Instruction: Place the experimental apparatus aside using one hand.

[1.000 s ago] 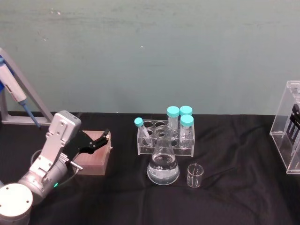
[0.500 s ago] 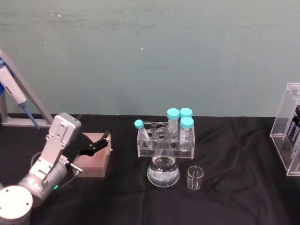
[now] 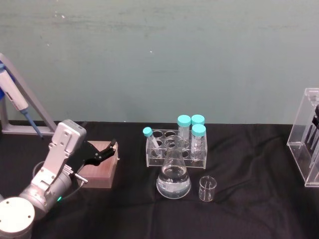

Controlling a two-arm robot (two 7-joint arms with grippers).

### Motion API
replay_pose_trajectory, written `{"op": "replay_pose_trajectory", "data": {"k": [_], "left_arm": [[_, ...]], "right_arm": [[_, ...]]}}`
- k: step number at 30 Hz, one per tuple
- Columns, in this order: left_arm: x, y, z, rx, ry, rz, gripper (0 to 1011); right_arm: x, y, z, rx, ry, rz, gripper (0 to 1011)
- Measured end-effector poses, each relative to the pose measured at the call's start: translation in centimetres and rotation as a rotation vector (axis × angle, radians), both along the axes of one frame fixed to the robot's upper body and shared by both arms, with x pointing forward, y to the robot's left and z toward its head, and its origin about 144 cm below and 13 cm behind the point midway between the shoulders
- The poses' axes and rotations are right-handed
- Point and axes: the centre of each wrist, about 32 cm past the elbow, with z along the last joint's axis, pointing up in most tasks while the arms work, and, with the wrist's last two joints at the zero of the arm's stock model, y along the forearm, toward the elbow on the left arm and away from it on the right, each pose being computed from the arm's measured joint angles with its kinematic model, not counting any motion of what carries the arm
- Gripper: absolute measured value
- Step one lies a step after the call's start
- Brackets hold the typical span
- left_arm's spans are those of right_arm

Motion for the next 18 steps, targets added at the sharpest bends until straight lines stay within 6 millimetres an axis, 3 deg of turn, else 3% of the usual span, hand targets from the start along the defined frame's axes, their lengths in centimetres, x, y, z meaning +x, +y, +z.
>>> {"op": "replay_pose_trajectory", "data": {"k": [18], "left_arm": [[0.0,0.0,0.0,0.000,0.000,0.000,1000]], "right_arm": [[-0.3,1.1,1.0,-0.034,-0.049,0.145,1003]]}}
